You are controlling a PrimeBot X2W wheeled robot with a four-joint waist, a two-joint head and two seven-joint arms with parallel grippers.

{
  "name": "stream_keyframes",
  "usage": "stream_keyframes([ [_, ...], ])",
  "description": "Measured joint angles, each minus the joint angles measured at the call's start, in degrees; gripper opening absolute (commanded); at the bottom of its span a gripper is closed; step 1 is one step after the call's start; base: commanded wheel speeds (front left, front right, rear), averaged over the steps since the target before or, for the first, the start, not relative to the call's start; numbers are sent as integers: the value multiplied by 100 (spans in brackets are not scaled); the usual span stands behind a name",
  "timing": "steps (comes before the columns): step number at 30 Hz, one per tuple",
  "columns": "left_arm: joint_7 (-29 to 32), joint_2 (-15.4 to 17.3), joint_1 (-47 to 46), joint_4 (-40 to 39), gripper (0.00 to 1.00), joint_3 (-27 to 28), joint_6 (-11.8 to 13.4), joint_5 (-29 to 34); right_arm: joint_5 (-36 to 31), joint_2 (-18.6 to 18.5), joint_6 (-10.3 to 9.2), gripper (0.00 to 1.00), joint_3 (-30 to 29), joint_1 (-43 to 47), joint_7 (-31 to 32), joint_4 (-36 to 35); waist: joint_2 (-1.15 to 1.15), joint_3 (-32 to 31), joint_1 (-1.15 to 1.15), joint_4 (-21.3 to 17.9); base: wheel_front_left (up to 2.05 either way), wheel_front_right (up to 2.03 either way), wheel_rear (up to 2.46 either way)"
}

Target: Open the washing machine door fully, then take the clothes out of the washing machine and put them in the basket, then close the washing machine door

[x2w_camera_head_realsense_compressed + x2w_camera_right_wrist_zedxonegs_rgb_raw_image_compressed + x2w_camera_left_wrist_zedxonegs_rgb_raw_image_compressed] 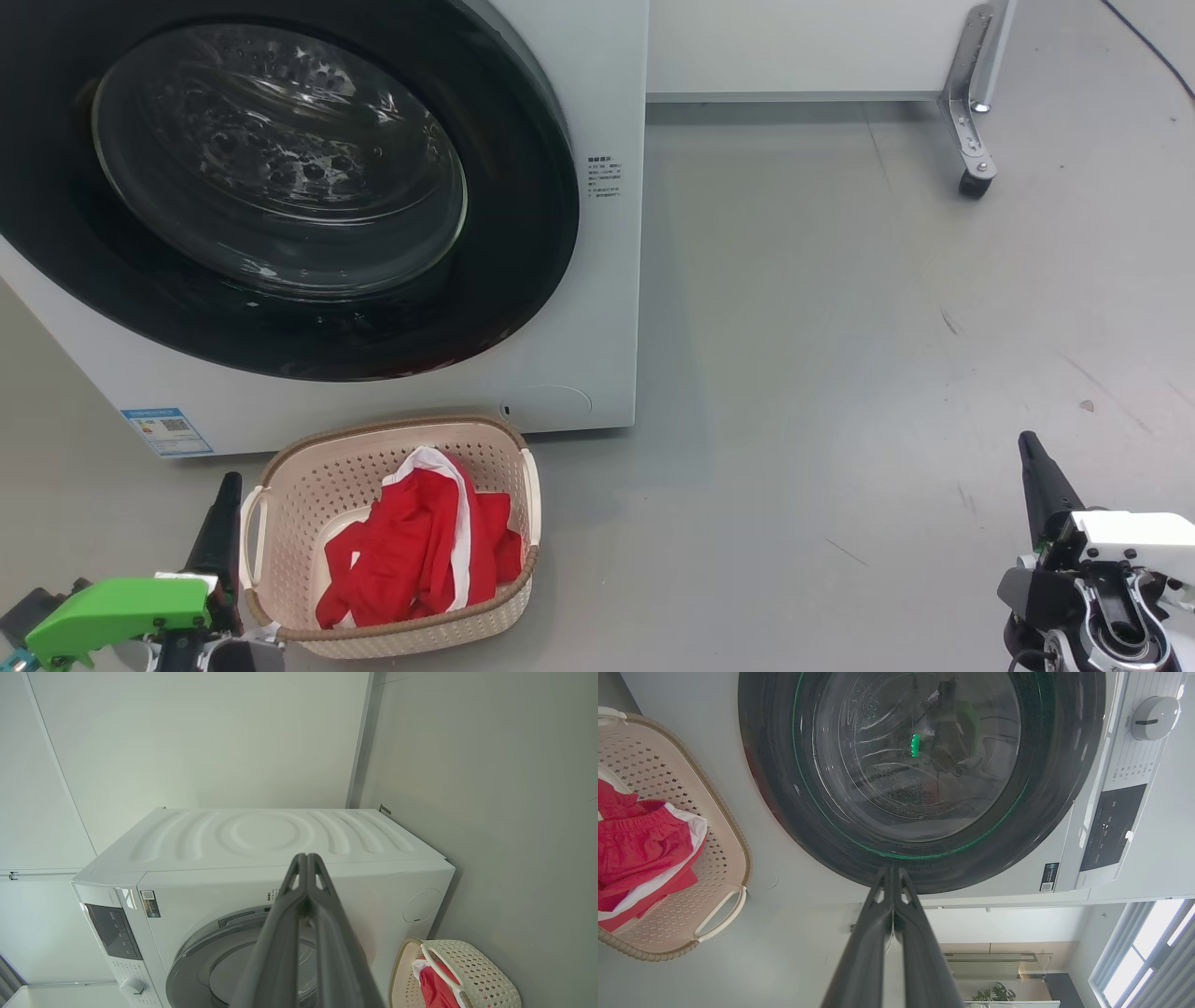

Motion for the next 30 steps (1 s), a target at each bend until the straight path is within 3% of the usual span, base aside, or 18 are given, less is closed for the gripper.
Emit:
stream_keyframes([
  [30, -1, 0, 0, -10, 0, -5, 0, 0, 1, 2, 0, 0, 8, 0, 0, -7, 0, 0, 0, 0, 0, 0, 0],
])
